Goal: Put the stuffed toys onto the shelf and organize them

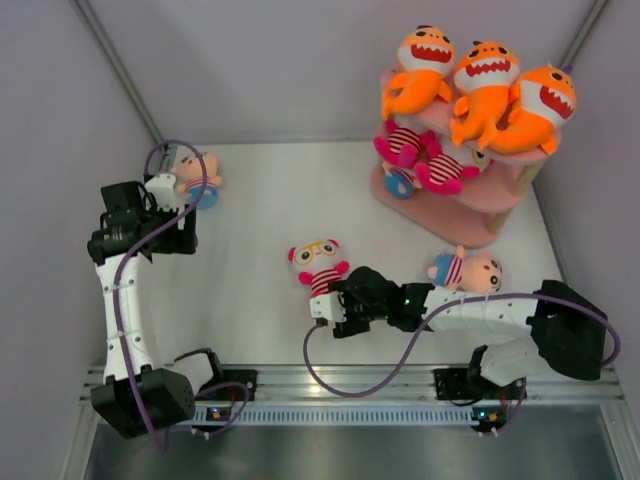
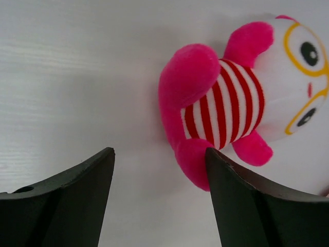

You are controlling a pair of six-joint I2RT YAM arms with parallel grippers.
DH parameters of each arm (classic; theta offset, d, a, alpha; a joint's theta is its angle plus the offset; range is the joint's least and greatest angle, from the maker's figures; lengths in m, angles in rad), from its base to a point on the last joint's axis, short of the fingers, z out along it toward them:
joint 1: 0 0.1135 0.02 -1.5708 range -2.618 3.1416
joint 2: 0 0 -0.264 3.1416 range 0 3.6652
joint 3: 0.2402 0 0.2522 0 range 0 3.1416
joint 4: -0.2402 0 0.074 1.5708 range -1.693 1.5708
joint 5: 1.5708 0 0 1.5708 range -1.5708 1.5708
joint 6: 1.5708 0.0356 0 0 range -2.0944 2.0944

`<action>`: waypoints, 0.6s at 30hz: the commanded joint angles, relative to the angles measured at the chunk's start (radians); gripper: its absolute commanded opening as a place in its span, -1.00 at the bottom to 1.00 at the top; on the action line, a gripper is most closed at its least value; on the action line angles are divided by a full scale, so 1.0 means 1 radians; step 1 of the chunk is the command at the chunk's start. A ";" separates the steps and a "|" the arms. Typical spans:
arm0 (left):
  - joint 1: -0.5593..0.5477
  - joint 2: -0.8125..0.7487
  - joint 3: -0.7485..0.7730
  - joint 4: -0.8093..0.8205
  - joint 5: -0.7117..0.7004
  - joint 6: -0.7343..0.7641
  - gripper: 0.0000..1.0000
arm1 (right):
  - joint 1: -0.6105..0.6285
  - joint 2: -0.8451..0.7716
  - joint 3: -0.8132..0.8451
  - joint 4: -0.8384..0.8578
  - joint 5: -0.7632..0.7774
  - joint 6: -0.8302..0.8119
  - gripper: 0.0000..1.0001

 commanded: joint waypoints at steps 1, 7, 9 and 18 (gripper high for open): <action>-0.003 -0.012 -0.004 0.003 0.001 0.004 0.73 | -0.025 0.055 0.040 0.076 -0.040 -0.149 0.43; -0.003 -0.009 -0.008 0.004 -0.008 0.012 0.73 | -0.080 0.218 0.123 0.066 -0.040 -0.241 0.43; -0.003 -0.005 -0.008 0.004 -0.010 0.013 0.73 | -0.080 0.247 0.135 0.081 -0.030 -0.251 0.40; -0.003 0.026 -0.003 0.004 -0.004 0.013 0.73 | -0.083 0.373 0.224 0.098 0.029 -0.167 -0.78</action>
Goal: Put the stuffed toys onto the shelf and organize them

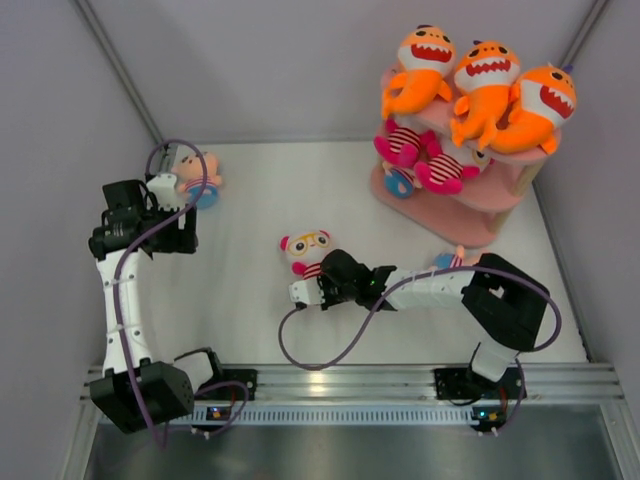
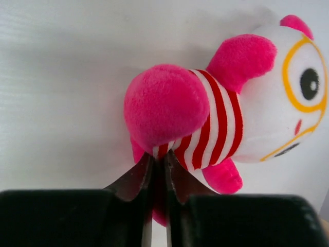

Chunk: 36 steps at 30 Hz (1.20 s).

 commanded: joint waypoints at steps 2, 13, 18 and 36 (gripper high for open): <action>-0.003 0.010 -0.004 0.006 0.002 0.010 0.73 | -0.007 0.026 0.093 -0.038 -0.019 0.072 -0.95; -0.004 0.018 -0.010 0.006 0.011 0.025 0.72 | -0.007 -0.181 0.251 -0.361 0.071 0.263 -1.00; -0.004 0.031 0.005 0.006 0.039 0.027 0.73 | -0.005 -0.254 0.432 -0.798 0.146 0.299 -1.00; -0.004 0.019 0.036 0.004 0.077 0.041 0.73 | -0.068 -0.407 0.709 -1.478 0.545 0.548 -1.00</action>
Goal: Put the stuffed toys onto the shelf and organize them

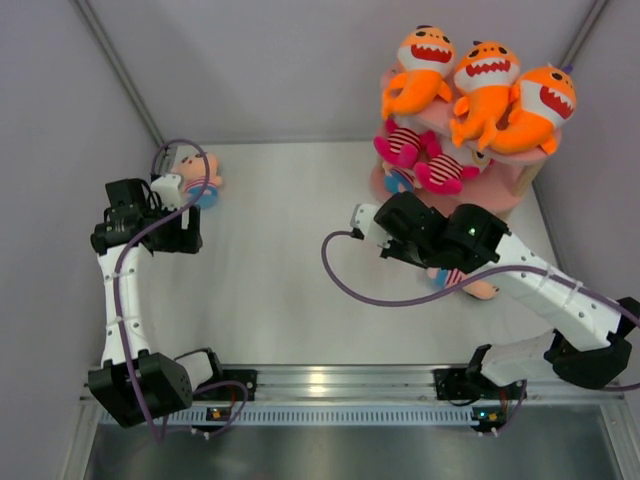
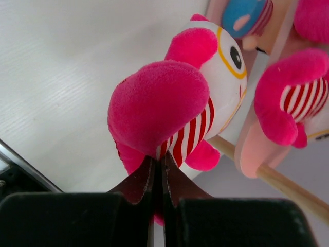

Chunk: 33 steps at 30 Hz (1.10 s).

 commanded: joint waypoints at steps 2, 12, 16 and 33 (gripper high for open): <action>-0.005 -0.021 0.038 0.004 0.028 0.016 0.73 | -0.098 -0.080 -0.030 -0.181 0.162 0.034 -1.00; -0.009 -0.017 0.037 0.004 0.027 0.019 0.73 | -0.232 -0.153 -0.153 -0.182 0.321 -0.097 -1.00; -0.009 -0.014 0.035 0.003 0.023 0.019 0.73 | -0.294 -0.179 -0.178 -0.182 0.363 -0.135 -1.00; -0.009 0.016 0.045 0.004 0.031 0.025 0.73 | -0.304 -0.288 -0.313 -0.185 0.130 -0.184 -1.00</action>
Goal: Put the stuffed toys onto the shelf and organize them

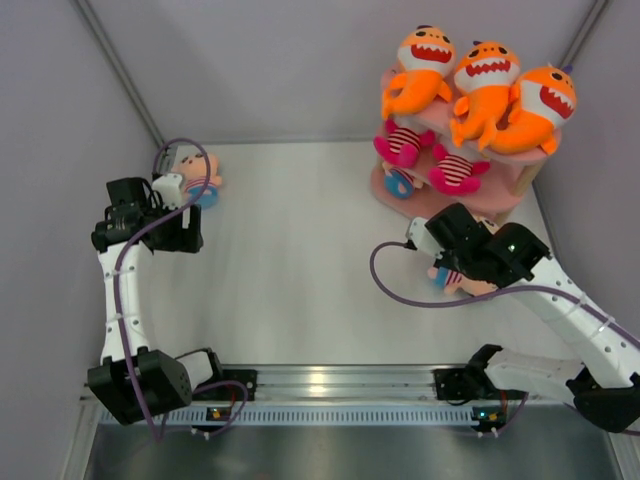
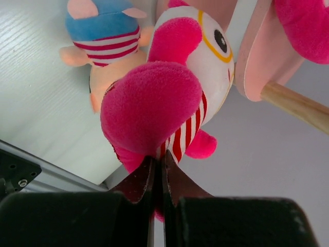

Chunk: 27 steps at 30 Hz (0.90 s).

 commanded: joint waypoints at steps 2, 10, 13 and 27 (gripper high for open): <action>-0.004 0.017 0.056 0.003 0.023 0.023 0.73 | -0.017 -0.032 -0.012 -0.145 -0.005 -0.014 -1.00; -0.005 0.086 0.110 0.004 0.060 0.019 0.73 | -0.032 -0.064 -0.124 -0.142 -0.019 0.055 -1.00; -0.004 0.109 0.122 0.004 0.077 0.012 0.72 | -0.034 -0.102 -0.157 -0.142 -0.048 0.074 -1.00; -0.004 0.084 0.114 0.004 0.074 0.002 0.73 | -0.037 -0.193 -0.101 -0.142 0.038 0.075 -1.00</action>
